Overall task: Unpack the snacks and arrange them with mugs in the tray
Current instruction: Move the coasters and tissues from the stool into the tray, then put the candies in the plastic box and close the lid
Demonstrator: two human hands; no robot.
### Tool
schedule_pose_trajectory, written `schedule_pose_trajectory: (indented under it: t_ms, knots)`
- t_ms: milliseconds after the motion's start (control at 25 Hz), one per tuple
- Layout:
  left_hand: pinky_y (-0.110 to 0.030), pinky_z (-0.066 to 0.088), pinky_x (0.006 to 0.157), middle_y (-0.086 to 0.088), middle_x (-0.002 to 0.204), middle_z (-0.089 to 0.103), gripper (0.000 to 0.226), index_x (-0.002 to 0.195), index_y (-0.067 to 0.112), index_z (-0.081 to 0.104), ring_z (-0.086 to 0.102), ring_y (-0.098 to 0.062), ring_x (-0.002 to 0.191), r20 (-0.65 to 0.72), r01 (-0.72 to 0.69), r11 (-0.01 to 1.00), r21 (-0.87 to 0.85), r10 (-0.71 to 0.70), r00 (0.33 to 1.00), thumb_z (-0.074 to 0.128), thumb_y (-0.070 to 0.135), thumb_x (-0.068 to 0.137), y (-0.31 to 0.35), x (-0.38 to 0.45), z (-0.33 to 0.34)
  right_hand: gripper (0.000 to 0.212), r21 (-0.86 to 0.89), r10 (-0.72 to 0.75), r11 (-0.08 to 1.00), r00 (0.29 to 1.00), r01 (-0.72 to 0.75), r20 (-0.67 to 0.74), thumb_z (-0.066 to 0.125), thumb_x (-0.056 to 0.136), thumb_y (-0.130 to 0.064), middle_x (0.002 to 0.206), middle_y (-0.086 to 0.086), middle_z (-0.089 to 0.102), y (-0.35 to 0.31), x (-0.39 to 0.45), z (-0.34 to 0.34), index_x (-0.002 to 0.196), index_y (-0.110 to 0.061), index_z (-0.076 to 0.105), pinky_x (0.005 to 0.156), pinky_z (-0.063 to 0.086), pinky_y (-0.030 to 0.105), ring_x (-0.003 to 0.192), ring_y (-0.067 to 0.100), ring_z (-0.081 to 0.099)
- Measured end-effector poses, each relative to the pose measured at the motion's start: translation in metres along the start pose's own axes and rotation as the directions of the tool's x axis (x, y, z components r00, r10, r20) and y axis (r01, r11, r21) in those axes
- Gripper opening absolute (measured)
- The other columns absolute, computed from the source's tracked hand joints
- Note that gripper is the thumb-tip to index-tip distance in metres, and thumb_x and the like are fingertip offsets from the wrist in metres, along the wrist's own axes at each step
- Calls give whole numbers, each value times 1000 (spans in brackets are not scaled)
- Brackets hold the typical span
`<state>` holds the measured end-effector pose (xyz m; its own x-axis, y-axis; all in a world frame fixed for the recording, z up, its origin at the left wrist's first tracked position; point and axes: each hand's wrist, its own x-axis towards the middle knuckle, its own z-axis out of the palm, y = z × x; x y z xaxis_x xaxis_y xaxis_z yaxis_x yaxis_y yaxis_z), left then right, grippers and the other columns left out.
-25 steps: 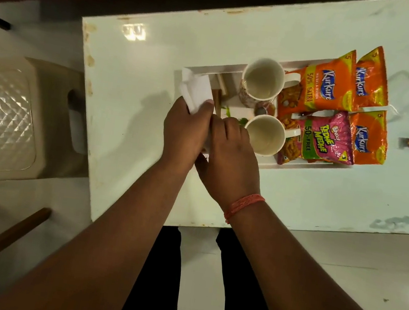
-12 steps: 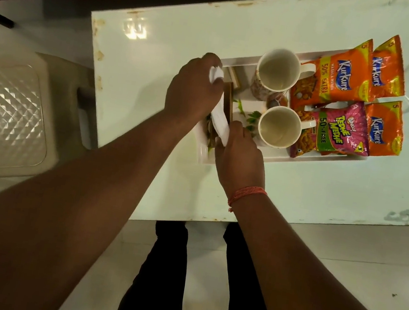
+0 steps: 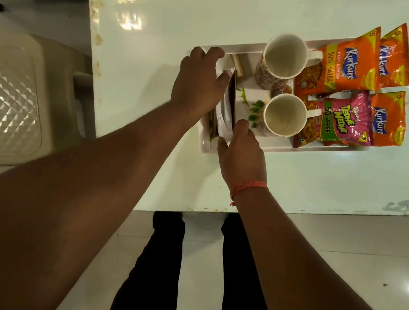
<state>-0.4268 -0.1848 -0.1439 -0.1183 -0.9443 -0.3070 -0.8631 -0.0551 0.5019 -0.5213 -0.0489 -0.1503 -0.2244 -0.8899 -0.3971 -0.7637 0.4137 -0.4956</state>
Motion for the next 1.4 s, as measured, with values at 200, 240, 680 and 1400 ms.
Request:
schedule_pose_trajectory:
  t_ms: [200,240,680,1400]
  knots:
    - [-42,48,98,-13,131,51,50,143,20,45,50,-30,121,-72,5,1000,4,-5,997,48,44,99,-5,-29,3,40,-123,-77,990,993,65,-90,60,92,-43,111,7,63,5,-12,-9,117,-15,45,63,51,31,81,30,69]
    - [-42,47,99,-14,132,51,52,144,19,44,50,-31,121,-79,8,999,32,-5,997,48,44,99,-6,-37,4,40,-150,-107,985,988,90,-111,59,92,-44,113,6,62,6,-14,-11,118,-16,46,64,52,31,85,28,69]
    - [-59,26,117,-17,160,29,66,155,24,23,31,-37,146,-69,-128,936,327,159,985,27,60,100,-21,-109,0,56,-427,-529,758,848,493,41,52,90,-45,141,10,49,26,4,-68,138,-16,46,111,36,50,134,33,41]
    - [-59,16,120,-15,165,17,72,157,27,22,17,-39,151,83,-437,806,401,443,893,26,68,97,125,-106,76,96,-383,-291,894,951,232,-103,30,79,-89,166,5,12,176,11,-171,155,-32,19,117,16,63,153,34,6]
